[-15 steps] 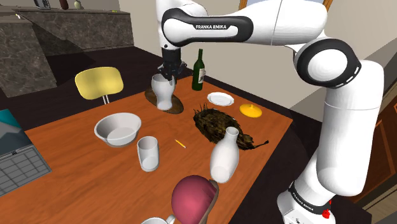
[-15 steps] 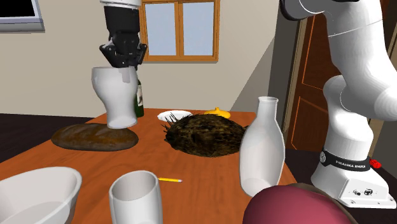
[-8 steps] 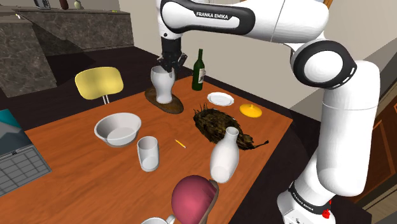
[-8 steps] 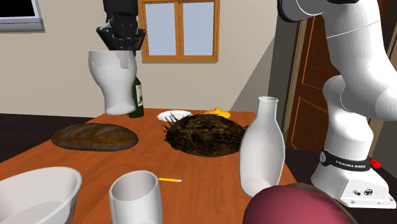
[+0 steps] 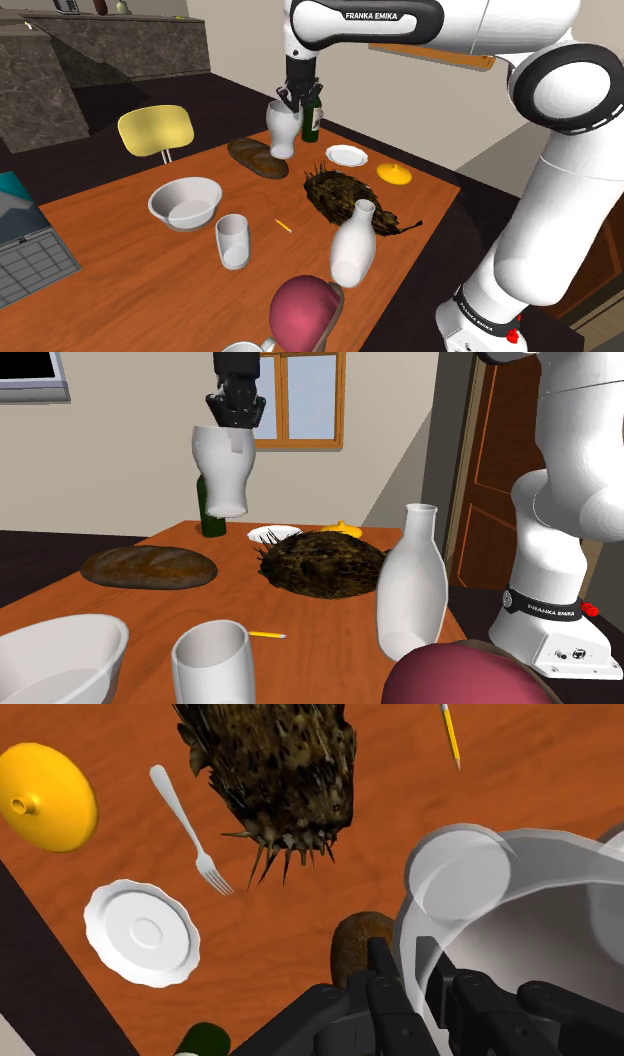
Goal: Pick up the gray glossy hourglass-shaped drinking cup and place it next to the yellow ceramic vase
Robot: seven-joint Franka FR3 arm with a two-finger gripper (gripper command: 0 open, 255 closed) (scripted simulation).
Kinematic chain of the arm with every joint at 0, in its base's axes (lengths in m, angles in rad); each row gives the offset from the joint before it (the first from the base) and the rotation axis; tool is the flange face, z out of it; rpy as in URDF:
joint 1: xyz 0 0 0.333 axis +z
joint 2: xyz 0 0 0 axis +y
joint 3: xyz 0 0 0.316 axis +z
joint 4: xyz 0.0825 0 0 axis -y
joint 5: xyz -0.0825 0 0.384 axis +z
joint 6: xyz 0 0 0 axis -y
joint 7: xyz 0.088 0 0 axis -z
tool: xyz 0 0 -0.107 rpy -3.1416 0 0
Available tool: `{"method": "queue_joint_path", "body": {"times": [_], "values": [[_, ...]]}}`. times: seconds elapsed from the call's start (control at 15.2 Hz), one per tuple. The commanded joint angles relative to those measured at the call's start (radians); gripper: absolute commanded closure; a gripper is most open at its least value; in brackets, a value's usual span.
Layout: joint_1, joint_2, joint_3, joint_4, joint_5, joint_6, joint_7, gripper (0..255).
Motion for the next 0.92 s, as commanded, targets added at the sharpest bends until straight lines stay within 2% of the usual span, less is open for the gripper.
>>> {"method": "queue_joint_path", "body": {"times": [0.0,0.4,0.86], "values": [[-0.028,-0.069,-0.015,-0.087,0.019,0.028,-0.038,255],[-0.091,-0.243,-0.078,-0.298,0.059,0.085,-0.162,255],[-0.149,-0.405,-0.172,-0.474,0.074,0.12,-0.314,255]]}}
